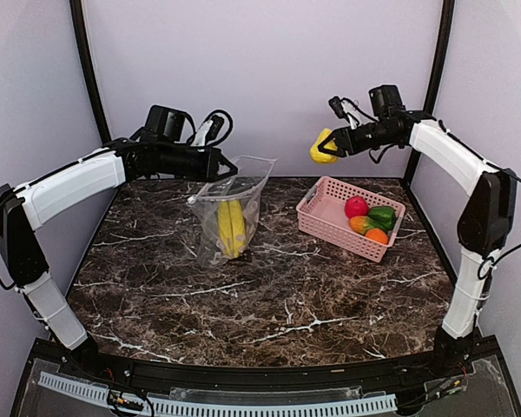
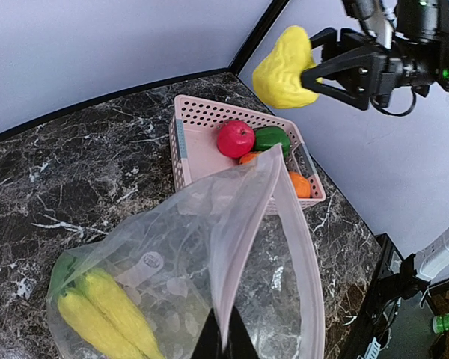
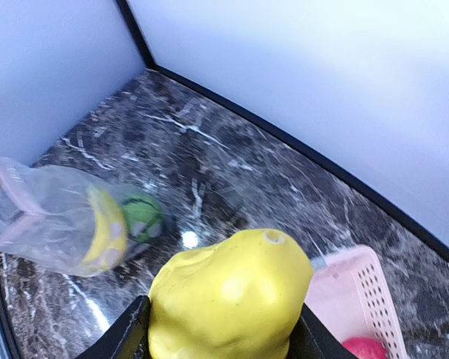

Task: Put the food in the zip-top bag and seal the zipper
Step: Place the fake fruit in the zipper food storage bag.

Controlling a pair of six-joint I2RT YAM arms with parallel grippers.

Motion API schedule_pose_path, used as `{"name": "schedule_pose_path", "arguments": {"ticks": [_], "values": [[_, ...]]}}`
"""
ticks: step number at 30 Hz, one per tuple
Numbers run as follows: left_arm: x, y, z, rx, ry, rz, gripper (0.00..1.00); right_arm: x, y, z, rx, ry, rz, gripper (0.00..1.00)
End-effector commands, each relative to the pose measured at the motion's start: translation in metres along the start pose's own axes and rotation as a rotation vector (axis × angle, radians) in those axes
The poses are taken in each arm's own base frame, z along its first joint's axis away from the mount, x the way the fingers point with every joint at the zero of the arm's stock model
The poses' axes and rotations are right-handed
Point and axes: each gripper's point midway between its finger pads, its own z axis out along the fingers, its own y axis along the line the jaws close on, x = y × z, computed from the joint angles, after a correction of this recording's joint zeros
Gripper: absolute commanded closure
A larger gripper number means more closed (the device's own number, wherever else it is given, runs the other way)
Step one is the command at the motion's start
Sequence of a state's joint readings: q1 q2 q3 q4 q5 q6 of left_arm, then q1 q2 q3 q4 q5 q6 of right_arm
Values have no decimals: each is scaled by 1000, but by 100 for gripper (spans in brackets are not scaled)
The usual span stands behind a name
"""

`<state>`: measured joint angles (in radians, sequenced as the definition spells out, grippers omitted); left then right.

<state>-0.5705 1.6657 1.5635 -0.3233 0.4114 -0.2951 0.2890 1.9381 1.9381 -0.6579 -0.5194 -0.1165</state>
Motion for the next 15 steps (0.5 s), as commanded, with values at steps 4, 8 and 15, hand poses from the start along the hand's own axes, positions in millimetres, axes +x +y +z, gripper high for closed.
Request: {"name": "schedule_pose_path", "arguments": {"ticks": [4, 8, 15], "values": [[-17, -13, -22, 0, -54, -12, 99, -53, 118, -32, -396, -147, -140, 53], [-21, -11, -20, -13, -58, -19, 99, -66, 172, -42, -549, -187, -215, 53], [-27, -14, -20, 2, -76, -61, 99, -71, 214, -30, -622, -212, -284, 52]]}}
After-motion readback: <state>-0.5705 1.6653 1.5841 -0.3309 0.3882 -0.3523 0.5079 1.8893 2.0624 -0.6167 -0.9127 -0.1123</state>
